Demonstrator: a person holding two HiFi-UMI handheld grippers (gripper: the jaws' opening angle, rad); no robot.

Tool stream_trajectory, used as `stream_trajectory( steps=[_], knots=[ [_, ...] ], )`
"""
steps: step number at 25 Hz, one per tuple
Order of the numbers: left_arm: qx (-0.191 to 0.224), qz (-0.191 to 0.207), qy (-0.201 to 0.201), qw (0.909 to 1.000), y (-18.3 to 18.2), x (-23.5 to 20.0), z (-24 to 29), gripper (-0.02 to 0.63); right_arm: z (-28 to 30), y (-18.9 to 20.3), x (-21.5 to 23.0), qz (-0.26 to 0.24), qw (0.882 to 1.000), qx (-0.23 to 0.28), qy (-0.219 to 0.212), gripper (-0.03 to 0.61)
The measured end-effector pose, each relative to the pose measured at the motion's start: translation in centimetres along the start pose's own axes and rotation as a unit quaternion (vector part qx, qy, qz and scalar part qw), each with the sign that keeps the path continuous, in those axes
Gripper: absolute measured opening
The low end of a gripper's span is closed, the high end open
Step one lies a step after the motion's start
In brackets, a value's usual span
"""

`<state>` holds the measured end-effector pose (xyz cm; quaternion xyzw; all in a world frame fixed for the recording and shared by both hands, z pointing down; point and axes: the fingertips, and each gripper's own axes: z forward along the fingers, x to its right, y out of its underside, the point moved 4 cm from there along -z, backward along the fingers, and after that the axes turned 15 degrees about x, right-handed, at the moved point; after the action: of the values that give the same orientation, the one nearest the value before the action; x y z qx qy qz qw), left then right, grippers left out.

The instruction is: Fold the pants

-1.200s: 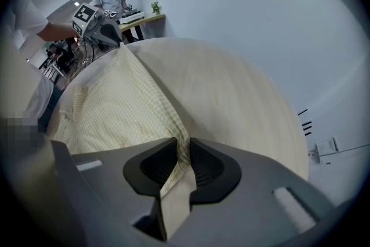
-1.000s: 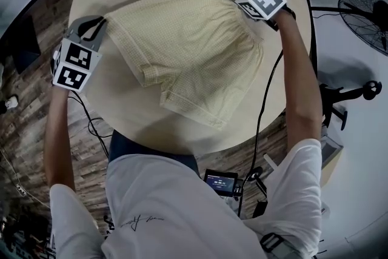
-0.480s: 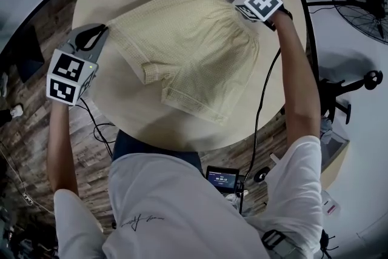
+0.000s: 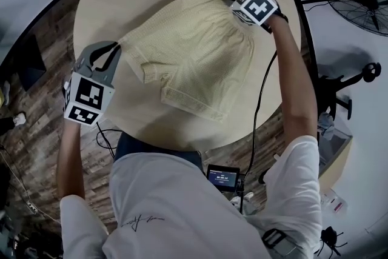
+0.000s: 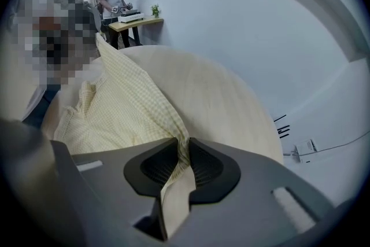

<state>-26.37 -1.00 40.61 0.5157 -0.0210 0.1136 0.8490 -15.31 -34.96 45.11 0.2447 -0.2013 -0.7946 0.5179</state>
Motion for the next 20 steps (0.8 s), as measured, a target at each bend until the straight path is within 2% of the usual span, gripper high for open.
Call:
stream_trajectory(
  steps=[7, 20],
  knots=[
    [0.047, -0.026, 0.031, 0.9981, -2.7, 4.9, -1.2, 0.087, -0.9, 0.3, -0.5, 0.006, 1.000, -0.001, 0.015, 0.058],
    [0.062, -0.057, 0.088, 0.9925, -3.7, 12.7, -2.2, 0.086, -2.6, 0.9, -2.1, -0.007, 0.999, 0.002, 0.036, 0.058]
  ],
)
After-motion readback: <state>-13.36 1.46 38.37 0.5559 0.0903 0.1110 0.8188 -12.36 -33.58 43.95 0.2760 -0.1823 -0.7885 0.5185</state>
